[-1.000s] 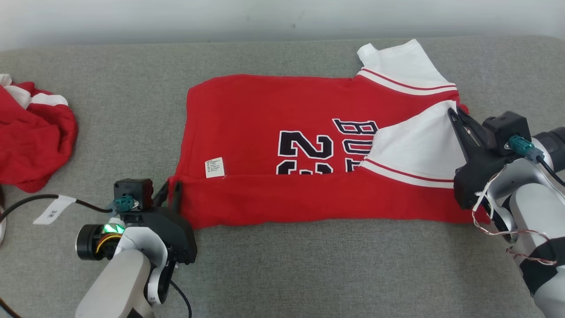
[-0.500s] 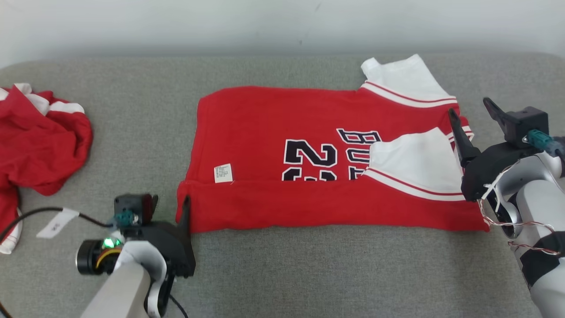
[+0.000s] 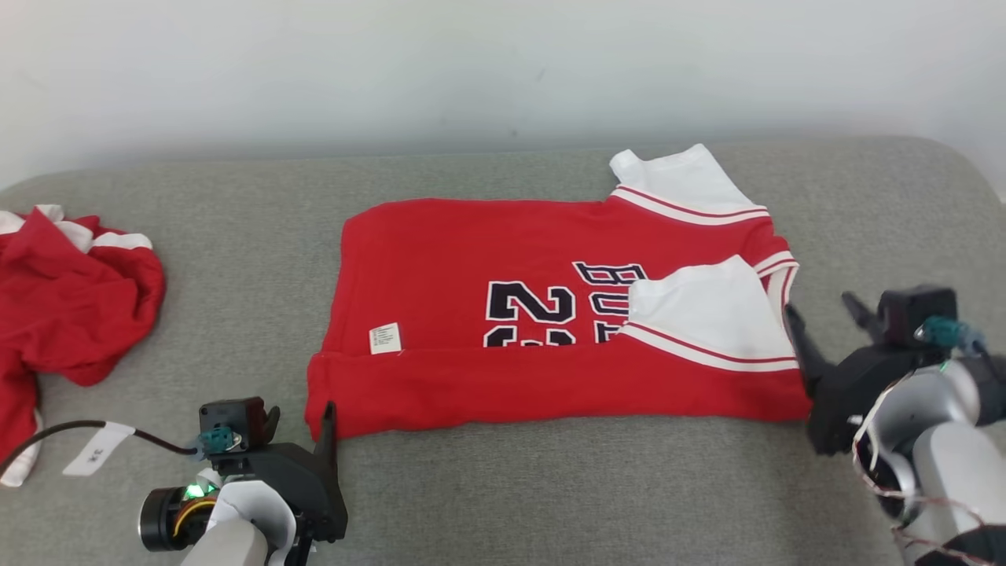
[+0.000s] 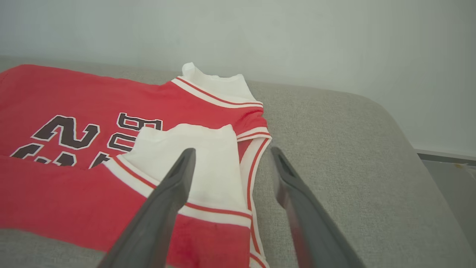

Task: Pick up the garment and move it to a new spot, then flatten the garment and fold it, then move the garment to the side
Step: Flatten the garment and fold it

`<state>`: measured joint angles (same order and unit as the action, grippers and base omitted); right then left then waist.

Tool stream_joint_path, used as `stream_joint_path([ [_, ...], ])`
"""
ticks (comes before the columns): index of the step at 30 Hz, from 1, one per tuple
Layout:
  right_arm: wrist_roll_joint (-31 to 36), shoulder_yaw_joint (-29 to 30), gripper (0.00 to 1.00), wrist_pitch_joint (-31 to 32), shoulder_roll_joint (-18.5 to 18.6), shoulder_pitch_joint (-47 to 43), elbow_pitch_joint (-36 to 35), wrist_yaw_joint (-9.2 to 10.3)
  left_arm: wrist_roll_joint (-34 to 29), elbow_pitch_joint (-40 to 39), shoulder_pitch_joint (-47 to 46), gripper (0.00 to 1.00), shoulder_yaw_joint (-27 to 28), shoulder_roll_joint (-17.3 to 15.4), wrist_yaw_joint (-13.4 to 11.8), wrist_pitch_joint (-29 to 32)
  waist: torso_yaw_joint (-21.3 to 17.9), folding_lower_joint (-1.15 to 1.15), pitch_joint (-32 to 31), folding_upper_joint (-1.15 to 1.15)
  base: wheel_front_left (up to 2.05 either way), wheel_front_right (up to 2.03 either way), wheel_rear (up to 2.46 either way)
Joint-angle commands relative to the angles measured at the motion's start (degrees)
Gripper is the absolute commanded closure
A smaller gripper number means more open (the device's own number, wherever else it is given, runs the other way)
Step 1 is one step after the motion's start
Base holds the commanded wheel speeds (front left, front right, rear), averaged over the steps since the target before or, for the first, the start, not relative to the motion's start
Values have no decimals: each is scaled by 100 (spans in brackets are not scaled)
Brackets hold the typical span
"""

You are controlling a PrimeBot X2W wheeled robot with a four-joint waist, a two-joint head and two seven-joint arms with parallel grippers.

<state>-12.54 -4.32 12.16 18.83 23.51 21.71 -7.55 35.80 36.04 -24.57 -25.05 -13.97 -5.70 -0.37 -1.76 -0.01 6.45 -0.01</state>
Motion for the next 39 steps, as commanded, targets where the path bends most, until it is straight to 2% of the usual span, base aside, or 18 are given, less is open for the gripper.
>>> stream_joint_path([
  [1,54,18,0,111,-97,-160,-124,13,22,4,-17,0,25,-5,-44,10,-83,1,32,1,0,0,0],
  [9,188,148,0,435,-414,-522,-540,13,-34,230,-216,0,-36,-11,-271,275,-263,1,316,1,0,0,0],
  [14,314,397,0,496,-520,-684,-578,13,119,340,5,0,-153,148,-239,573,-269,1,377,1,0,0,0],
  [16,333,489,0,541,-580,-734,-570,13,185,346,92,16,-193,195,-188,663,-260,1,380,1,0,0,0],
  [17,368,543,0,580,-604,-765,-562,13,165,338,121,40,-215,203,-182,686,-257,1,381,1,0,0,0],
  [18,397,596,0,629,-634,-804,-543,13,161,327,137,57,-232,202,-170,700,-254,1,383,1,0,0,0],
  [20,484,700,0,790,-682,-884,-465,13,144,288,144,100,-261,188,-138,666,-248,1,392,1,0,0,0],
  [39,1306,1518,0,1213,-1297,-351,202,13,144,258,-60,100,-369,277,-71,487,-124,1,763,1,0,0,0],
])
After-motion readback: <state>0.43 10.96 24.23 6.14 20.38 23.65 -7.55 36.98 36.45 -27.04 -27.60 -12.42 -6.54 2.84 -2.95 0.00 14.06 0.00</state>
